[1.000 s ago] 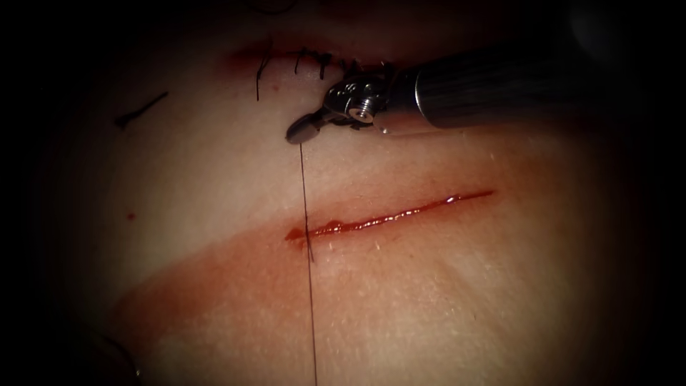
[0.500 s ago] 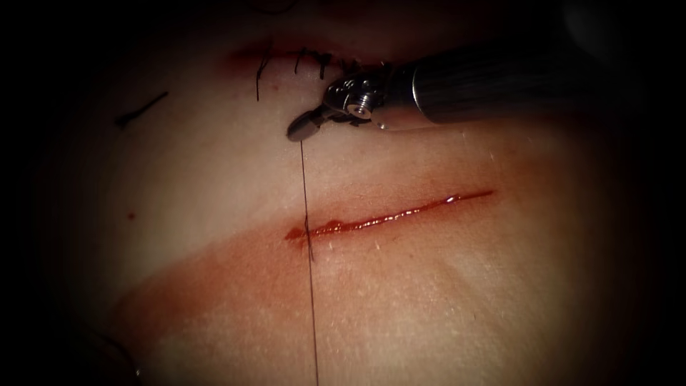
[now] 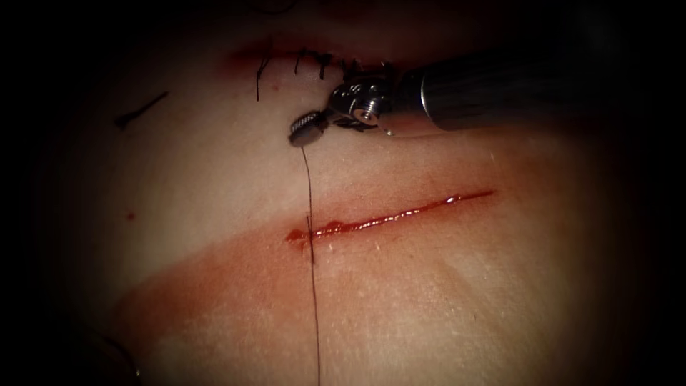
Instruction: Wound Closure
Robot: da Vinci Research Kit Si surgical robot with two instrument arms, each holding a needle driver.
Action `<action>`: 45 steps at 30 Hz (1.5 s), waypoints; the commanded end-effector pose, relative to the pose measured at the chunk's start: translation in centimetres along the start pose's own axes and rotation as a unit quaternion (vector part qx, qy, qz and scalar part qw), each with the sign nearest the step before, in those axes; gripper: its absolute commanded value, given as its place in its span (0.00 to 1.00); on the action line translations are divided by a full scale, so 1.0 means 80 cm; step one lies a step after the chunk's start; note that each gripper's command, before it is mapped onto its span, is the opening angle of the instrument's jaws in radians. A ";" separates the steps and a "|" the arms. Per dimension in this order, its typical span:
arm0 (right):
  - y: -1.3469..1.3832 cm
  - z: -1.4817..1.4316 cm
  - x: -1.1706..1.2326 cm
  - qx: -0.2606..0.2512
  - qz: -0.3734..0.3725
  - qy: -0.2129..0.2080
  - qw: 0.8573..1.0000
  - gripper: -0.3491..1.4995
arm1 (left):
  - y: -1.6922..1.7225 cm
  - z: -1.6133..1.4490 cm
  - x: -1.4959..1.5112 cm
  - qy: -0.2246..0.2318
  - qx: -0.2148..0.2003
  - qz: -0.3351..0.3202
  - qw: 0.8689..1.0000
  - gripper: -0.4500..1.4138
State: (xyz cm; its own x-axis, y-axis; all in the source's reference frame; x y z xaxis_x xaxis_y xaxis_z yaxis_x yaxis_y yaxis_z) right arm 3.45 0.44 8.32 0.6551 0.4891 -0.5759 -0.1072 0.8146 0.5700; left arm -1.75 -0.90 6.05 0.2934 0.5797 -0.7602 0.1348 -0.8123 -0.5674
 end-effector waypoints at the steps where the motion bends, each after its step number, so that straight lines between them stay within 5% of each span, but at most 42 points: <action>1: 0.0002 0.0002 0.0000 -0.003 0.002 0.003 1.000 0.60 | 0.0000 0.0005 -0.0001 0.003 0.003 0.003 1.000 0.00; 6: 0.0018 -0.0022 0.0006 -0.035 0.015 0.012 0.999 0.87 | -0.0008 0.0005 0.0041 0.006 0.008 0.016 1.000 0.00; 13: 0.0043 -0.0052 0.0026 -0.105 0.030 0.060 0.992 0.99 | -0.0010 0.0016 0.0066 0.009 0.011 0.027 1.000 0.00; 26: -0.0046 -0.0038 0.0035 -0.102 0.020 0.132 0.986 0.97 | -0.0064 0.0022 0.0144 0.017 0.025 0.053 0.998 0.00; 34: -0.0121 0.0018 0.0016 -0.068 -0.015 0.148 0.987 0.93 | -0.0087 0.0020 0.0172 0.006 0.035 0.068 0.997 0.00; 45: -0.0160 0.0057 -0.0009 -0.049 -0.032 0.155 0.986 0.89 | -0.0134 0.0008 0.0195 -0.009 0.040 0.073 0.997 0.00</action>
State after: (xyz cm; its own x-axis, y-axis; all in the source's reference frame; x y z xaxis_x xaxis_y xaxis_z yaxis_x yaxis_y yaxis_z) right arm 3.83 -0.72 7.85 0.4052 0.4936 -0.7695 -0.1558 0.8667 0.4739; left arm -1.42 0.95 5.42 0.2845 0.4533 -0.8447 0.0125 -0.8828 -0.4696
